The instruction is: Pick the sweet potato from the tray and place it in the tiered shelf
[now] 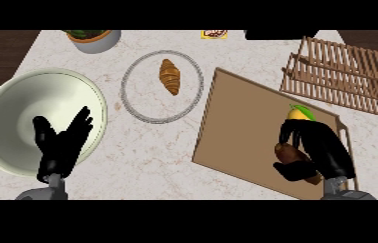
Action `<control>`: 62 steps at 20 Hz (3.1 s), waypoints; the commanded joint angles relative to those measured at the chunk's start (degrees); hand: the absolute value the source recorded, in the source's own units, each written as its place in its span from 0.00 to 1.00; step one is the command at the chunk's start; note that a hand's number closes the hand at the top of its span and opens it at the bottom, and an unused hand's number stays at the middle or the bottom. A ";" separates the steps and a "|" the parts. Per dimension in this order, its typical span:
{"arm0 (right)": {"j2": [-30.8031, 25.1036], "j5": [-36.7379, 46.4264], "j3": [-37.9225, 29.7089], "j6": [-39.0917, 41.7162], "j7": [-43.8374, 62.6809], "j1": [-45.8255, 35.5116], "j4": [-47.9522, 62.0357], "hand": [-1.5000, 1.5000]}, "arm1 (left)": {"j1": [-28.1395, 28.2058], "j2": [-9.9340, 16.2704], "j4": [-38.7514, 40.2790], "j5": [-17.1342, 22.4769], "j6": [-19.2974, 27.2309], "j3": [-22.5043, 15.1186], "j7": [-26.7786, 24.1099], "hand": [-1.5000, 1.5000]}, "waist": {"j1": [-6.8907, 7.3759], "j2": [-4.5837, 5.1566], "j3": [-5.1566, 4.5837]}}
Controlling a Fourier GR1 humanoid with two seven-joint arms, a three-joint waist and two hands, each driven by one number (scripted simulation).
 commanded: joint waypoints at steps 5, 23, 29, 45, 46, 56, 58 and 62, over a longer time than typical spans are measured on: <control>-2.19 -10.25 -12.97 7.20 13.11 -3.04 -24.91 1.00 | -0.98 1.21 2.87 0.69 -1.45 1.37 -0.16 0.50 | -0.48 0.06 -0.03; -26.72 -32.10 -38.70 19.46 37.45 -36.46 -10.39 1.00 | 2.68 -3.09 1.09 -1.57 -0.50 -1.76 -2.11 0.50 | 1.51 0.43 0.04; -34.39 -29.86 -40.75 18.06 23.00 -37.02 5.96 1.00 | -2.92 -0.61 3.77 -0.62 -1.26 0.88 0.20 0.50 | 1.23 0.56 0.09; -40.74 -21.70 -28.60 11.03 0.29 -45.48 37.48 1.00 | -3.22 -1.08 3.17 -0.82 -1.49 1.26 1.43 0.50 | 1.74 0.64 0.09; -39.00 -19.49 -27.27 6.86 0.14 -47.33 40.00 1.00 | -0.17 -3.03 -1.67 -2.69 0.18 -1.61 2.38 0.50 | 2.28 0.66 0.11; -38.94 -14.07 -24.32 -1.12 -9.85 -56.95 58.51 1.00 | -6.21 -2.40 3.36 -2.20 -0.47 0.24 1.98 0.50 | 2.44 0.97 0.10; -39.45 -15.20 -25.50 -1.07 -11.29 -56.01 58.15 1.00 | -0.49 -0.74 -0.11 -0.72 -3.46 0.68 1.98 0.50 | 2.18 0.67 0.10; -38.64 -14.93 -24.47 -0.55 -13.08 -57.54 60.04 1.00 | 0.70 -2.66 3.63 -2.48 -2.73 0.06 -3.58 0.50 | 2.04 0.65 0.08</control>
